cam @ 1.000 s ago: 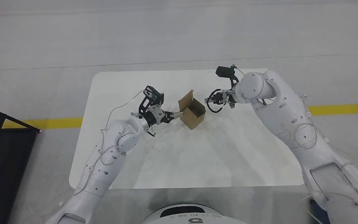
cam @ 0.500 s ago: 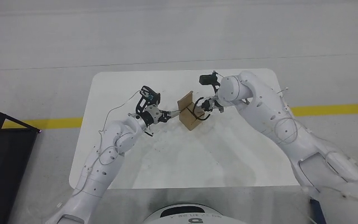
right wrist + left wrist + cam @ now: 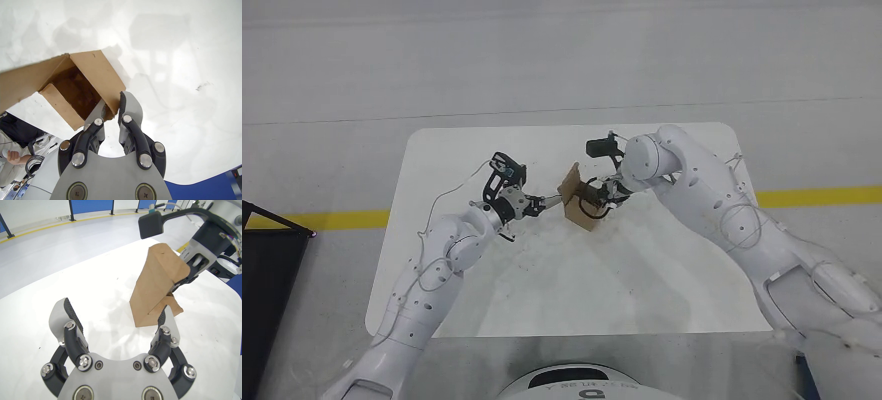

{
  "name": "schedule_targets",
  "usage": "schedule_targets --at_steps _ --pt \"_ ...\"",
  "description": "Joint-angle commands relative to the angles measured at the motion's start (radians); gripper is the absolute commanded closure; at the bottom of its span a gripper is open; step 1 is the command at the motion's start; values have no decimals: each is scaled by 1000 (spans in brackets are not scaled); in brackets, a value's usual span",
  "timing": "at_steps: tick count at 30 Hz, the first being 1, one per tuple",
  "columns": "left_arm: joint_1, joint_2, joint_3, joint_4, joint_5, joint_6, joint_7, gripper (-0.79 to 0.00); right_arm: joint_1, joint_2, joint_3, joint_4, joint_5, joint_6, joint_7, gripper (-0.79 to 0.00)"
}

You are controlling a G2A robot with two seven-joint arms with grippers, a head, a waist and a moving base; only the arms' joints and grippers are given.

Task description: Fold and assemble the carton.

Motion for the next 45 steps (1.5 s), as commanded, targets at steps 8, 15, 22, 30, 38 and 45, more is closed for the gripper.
schedule_targets --at_steps 8,15,22,30,38,45 --pt "-10 3 -5 -5 17 17 2 -785 -97 49 110 -150 -36 86 -14 0" --pt "-20 7 -12 -21 31 18 -16 -785 -320 116 264 -345 -48 165 -44 -317" --pt "-35 4 13 -12 48 22 -9 -785 -526 160 380 -514 23 -8 -88 -542" --pt "-32 7 12 -5 84 41 -1 -785 -699 209 584 -535 13 -353 -291 -526" --pt "-33 1 50 -41 91 56 -1 -785 -797 228 700 -606 42 -445 -363 -785" --pt "-75 -20 115 -39 42 93 4 -785 -805 230 713 -626 41 -445 -364 -785"
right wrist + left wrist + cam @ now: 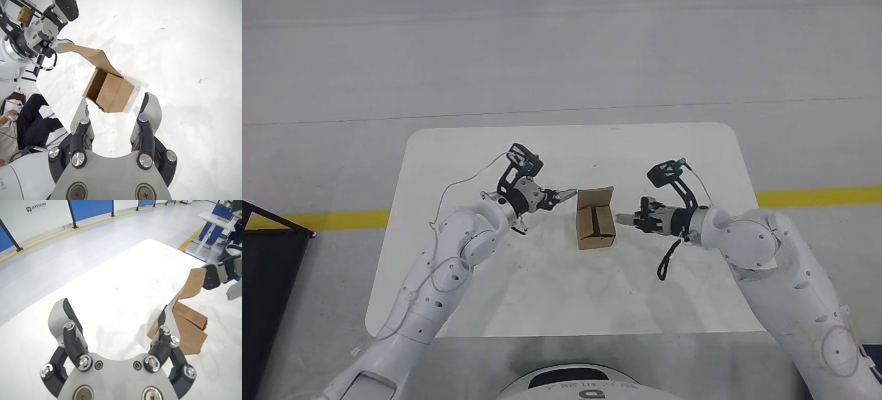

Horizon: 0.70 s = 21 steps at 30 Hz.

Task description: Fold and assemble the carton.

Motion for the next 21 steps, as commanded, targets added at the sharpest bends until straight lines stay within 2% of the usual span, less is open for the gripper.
schedule_targets --at_steps 1,5,9,15,18,21 --pt "-26 -9 25 30 -16 11 17 -785 0 0 0 0 0 0 0 -785" --pt "-93 -33 90 112 -26 51 28 -785 -7 0 -2 -40 15 -61 -31 -785" --pt "-155 -50 115 160 -14 107 37 -785 -6 5 -19 -63 -90 -80 6 -785" --pt "-216 -70 143 221 -15 152 27 -785 37 1 -143 -70 -383 -33 80 -785" --pt "-248 -86 180 255 -20 151 10 -785 70 -10 -185 -48 -457 56 39 -785" --pt "-276 -101 207 290 -26 158 5 -785 90 -19 -227 -30 -491 72 32 -785"
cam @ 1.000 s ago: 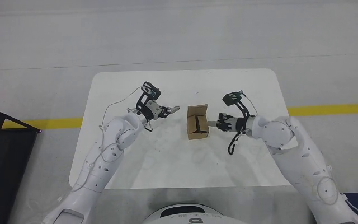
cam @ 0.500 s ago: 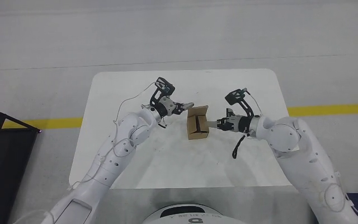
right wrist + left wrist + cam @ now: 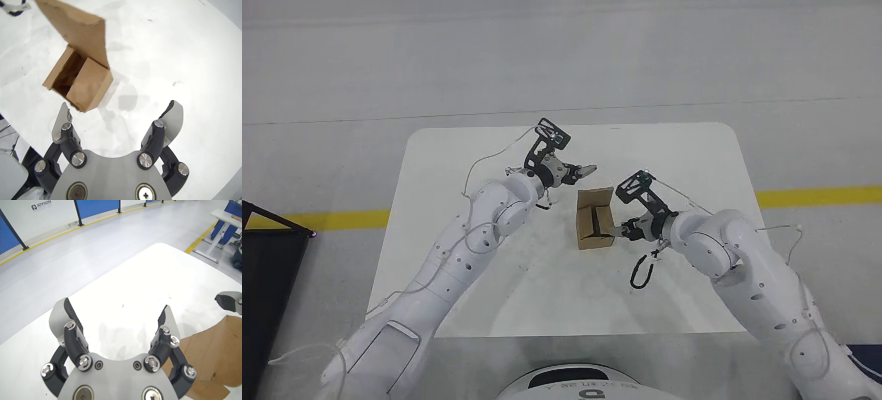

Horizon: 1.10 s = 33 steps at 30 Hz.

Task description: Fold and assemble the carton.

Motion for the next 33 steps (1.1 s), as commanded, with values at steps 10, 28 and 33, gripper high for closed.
schedule_targets --at_steps 10,28,33 --pt "-41 -28 42 80 -5 -25 14 -785 -13 4 -6 26 32 -166 1 -785" --pt "29 -5 -33 20 6 -133 45 -785 50 -10 -42 103 55 -143 31 -739" --pt "53 14 -58 1 39 -263 33 -785 97 -23 -57 168 94 -118 -5 -739"
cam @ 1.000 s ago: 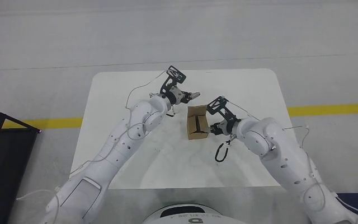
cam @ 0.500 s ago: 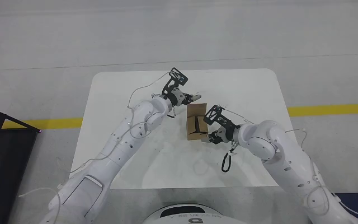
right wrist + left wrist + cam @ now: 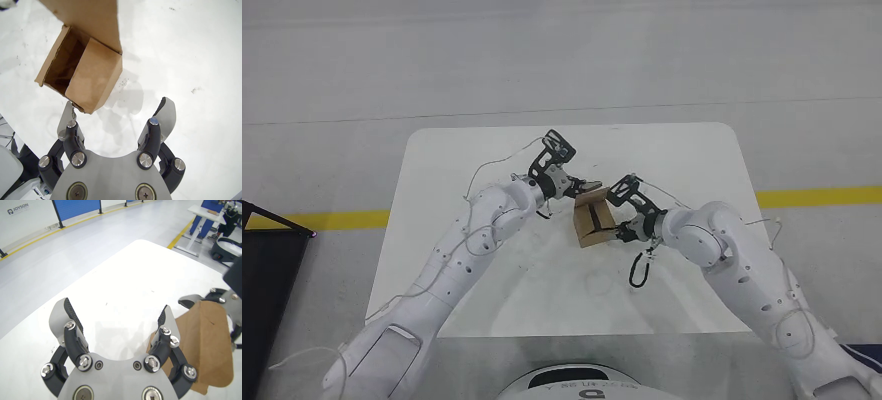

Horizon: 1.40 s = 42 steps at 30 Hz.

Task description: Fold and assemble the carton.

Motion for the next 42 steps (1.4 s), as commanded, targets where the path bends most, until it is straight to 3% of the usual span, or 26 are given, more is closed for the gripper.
schedule_targets --at_steps 1,8,17,21,25,33,42 --pt "8 8 -17 -2 8 -40 3 -785 13 -3 -6 19 4 5 -2 -742" --pt "37 26 -40 -26 49 -103 -7 -785 44 -8 -38 50 20 -59 68 -785" --pt "35 23 -38 -42 62 -60 0 -785 20 5 -1 36 50 -150 80 -785" --pt "39 23 -43 -52 52 -56 16 -785 19 5 13 53 11 -62 57 -785" --pt "47 25 -52 -62 30 -65 29 -785 40 -3 -10 75 5 -37 54 -785" --pt "53 28 -38 -61 40 -118 -23 -785 94 -21 -63 120 21 -50 43 -785" --pt "44 26 -25 -41 55 -108 -44 -785 106 -23 -66 140 66 -131 34 -785"
